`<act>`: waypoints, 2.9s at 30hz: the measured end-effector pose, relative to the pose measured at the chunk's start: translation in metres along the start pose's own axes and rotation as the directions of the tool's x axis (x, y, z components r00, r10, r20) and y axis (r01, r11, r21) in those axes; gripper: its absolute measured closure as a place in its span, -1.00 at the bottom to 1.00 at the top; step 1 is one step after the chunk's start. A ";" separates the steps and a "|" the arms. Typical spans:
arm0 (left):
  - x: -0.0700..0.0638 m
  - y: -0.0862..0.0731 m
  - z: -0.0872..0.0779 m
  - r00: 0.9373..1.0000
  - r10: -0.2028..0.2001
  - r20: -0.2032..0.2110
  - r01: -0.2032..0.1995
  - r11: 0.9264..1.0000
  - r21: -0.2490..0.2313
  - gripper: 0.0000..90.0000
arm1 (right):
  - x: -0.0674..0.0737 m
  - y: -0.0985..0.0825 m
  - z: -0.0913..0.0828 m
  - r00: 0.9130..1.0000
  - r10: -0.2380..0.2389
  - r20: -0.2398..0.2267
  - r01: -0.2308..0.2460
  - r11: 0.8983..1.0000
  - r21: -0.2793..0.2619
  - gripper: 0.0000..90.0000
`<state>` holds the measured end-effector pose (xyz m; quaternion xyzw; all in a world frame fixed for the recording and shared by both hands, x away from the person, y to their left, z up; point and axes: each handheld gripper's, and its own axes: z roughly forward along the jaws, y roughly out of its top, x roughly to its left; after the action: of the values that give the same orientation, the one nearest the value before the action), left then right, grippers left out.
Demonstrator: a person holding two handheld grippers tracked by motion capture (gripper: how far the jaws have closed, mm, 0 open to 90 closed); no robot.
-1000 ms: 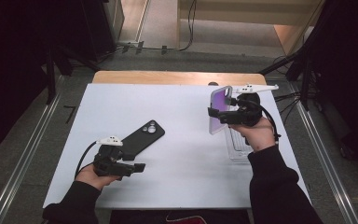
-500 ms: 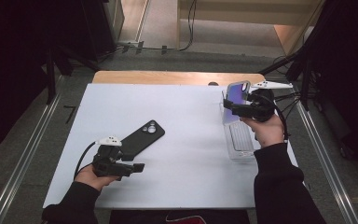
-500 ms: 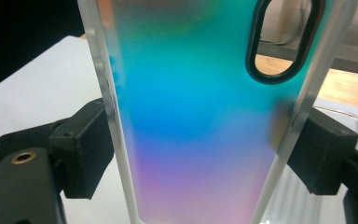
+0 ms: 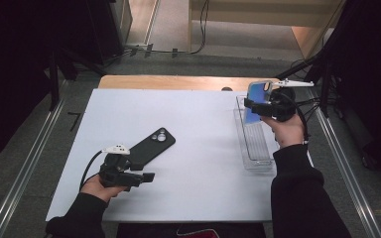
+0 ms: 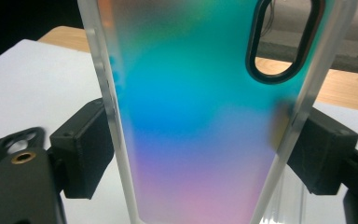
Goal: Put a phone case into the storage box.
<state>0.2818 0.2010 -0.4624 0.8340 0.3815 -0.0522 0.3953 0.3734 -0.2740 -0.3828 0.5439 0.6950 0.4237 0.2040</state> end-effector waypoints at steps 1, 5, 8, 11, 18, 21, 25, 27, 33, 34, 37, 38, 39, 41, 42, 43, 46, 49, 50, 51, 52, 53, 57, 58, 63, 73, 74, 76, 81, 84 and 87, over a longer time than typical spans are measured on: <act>0.000 0.000 0.000 1.000 -0.001 -0.001 0.001 1.000 0.000 -0.31 | -0.002 0.002 0.003 1.000 0.001 0.005 -0.001 1.000 0.001 -0.66; 0.002 0.000 -0.001 1.000 -0.008 0.000 0.008 1.000 -0.004 -0.31 | -0.009 0.008 0.014 1.000 0.002 0.025 -0.003 1.000 0.019 -0.66; 0.002 0.000 0.000 1.000 -0.012 0.004 0.012 1.000 -0.003 -0.31 | -0.014 0.014 0.021 0.999 0.021 0.033 -0.021 1.000 0.015 -0.66; 0.001 0.000 0.002 1.000 -0.004 0.005 0.004 1.000 0.006 -0.31 | -0.020 0.020 0.026 0.999 0.037 0.033 -0.038 0.999 0.020 -0.66; 0.001 0.000 0.002 1.000 -0.006 0.001 0.006 1.000 0.014 -0.31 | -0.028 0.036 0.041 0.997 0.064 0.052 -0.065 0.998 0.014 -0.66; 0.001 0.000 0.002 1.000 -0.006 0.004 0.006 1.000 0.016 -0.31 | -0.031 0.042 0.050 0.995 0.061 0.085 -0.063 0.998 0.017 -0.66; 0.001 0.000 0.003 1.000 -0.004 0.003 0.004 1.000 0.017 -0.31 | -0.033 0.043 0.056 0.993 0.062 0.103 -0.064 0.998 0.017 -0.66; 0.001 0.000 0.003 1.000 -0.003 0.003 0.003 1.000 0.018 -0.31 | -0.036 0.044 0.061 0.992 0.065 0.112 -0.067 0.998 0.020 -0.66; 0.001 0.000 0.003 1.000 -0.007 0.005 0.007 1.000 0.019 -0.31 | -0.044 0.048 0.077 0.985 0.086 0.153 -0.089 0.996 0.015 -0.66; 0.001 0.000 0.003 1.000 -0.007 0.005 0.006 1.000 0.018 -0.31 | -0.044 0.048 0.077 0.985 0.086 0.153 -0.089 0.996 0.015 -0.66; 0.002 0.000 0.003 1.000 -0.007 0.006 0.007 1.000 0.019 -0.31 | -0.046 0.046 0.083 0.981 0.086 0.171 -0.090 0.996 0.015 -0.66; 0.002 -0.001 0.003 1.000 -0.008 0.006 0.008 1.000 0.017 -0.31 | -0.048 0.044 0.085 0.980 0.090 0.175 -0.096 0.995 0.023 -0.66; 0.003 -0.001 0.003 1.000 -0.010 0.005 0.010 1.000 0.016 -0.31 | -0.050 0.041 0.090 0.977 0.102 0.185 -0.113 0.993 0.048 -0.66; 0.003 -0.001 0.003 1.000 -0.012 0.005 0.012 1.000 0.017 -0.31 | -0.051 0.037 0.095 0.978 0.108 0.180 -0.122 0.990 0.071 -0.66; 0.003 -0.001 0.003 1.000 -0.010 0.005 0.010 1.000 0.017 -0.31 | -0.051 0.037 0.095 0.978 0.108 0.180 -0.122 0.990 0.071 -0.66; 0.003 -0.001 0.003 1.000 -0.009 0.006 0.009 1.000 0.017 -0.31 | -0.051 0.034 0.099 0.978 0.100 0.184 -0.115 0.991 0.071 -0.66; 0.003 -0.001 0.003 1.000 -0.009 0.006 0.009 1.000 0.017 -0.31 | -0.050 0.030 0.104 0.977 0.104 0.187 -0.120 0.990 0.076 -0.66; 0.003 -0.001 0.002 1.000 -0.013 0.007 0.013 1.000 0.014 -0.31 | -0.050 0.028 0.107 0.978 0.097 0.185 -0.112 0.991 0.073 -0.66; 0.003 -0.001 0.002 1.000 -0.014 0.009 0.014 1.000 0.013 -0.31 | -0.049 0.025 0.109 0.977 0.108 0.184 -0.125 0.989 0.079 -0.66; 0.003 -0.001 0.002 1.000 -0.014 0.009 0.014 1.000 0.014 -0.31 | -0.049 0.025 0.109 0.977 0.108 0.184 -0.125 0.989 0.079 -0.66; 0.003 -0.001 0.002 1.000 -0.014 0.009 0.014 1.000 0.013 -0.31 | -0.050 0.021 0.112 0.976 0.104 0.190 -0.122 0.989 0.088 -0.66; 0.003 -0.001 0.002 1.000 -0.014 0.008 0.014 1.000 0.013 -0.31 | -0.050 0.021 0.112 0.976 0.104 0.190 -0.122 0.989 0.088 -0.66; 0.003 -0.001 0.003 1.000 -0.010 0.007 0.010 1.000 0.016 -0.31 | -0.051 0.013 0.118 0.974 0.107 0.198 -0.131 0.985 0.114 -0.67; 0.003 -0.001 0.003 1.000 -0.010 0.008 0.010 1.000 0.016 -0.31 | -0.051 0.011 0.119 0.973 0.104 0.204 -0.130 0.984 0.119 -0.67; 0.002 -0.001 0.004 1.000 -0.011 0.010 0.011 1.000 0.019 -0.31 | -0.050 0.007 0.121 0.972 0.087 0.217 -0.118 0.985 0.130 -0.68; 0.003 -0.001 0.003 1.000 -0.011 0.011 0.011 1.000 0.017 -0.31 | -0.052 0.006 0.123 0.981 0.097 0.166 -0.118 0.986 0.122 -0.84; 0.003 -0.001 0.003 1.000 -0.011 0.011 0.010 1.000 0.019 -0.31 | -0.052 0.006 0.123 0.981 0.097 0.166 -0.118 0.986 0.122 -0.84; 0.003 -0.001 0.003 1.000 -0.012 0.011 0.011 1.000 0.018 -0.31 | -0.052 0.006 0.124 0.981 0.095 0.170 -0.117 0.985 0.125 -1.00; 0.004 0.000 0.003 1.000 -0.014 0.013 0.014 1.000 0.016 -0.31 | -0.053 0.006 0.120 0.983 0.101 0.156 -0.123 0.982 0.140 -1.00; 0.004 0.000 0.003 1.000 -0.017 0.012 0.017 1.000 0.015 -0.31 | -0.051 0.009 0.113 0.985 0.086 0.149 -0.108 0.983 0.148 -1.00; 0.004 0.000 0.003 1.000 -0.016 0.013 0.016 1.000 0.016 -0.31 | -0.049 0.009 0.106 0.984 0.084 0.158 -0.109 0.982 0.157 -1.00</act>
<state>0.2856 0.2012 -0.4662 0.8336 0.3852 -0.0638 0.3908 0.4733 -0.2800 -0.4431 0.6225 0.6831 0.3318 0.1893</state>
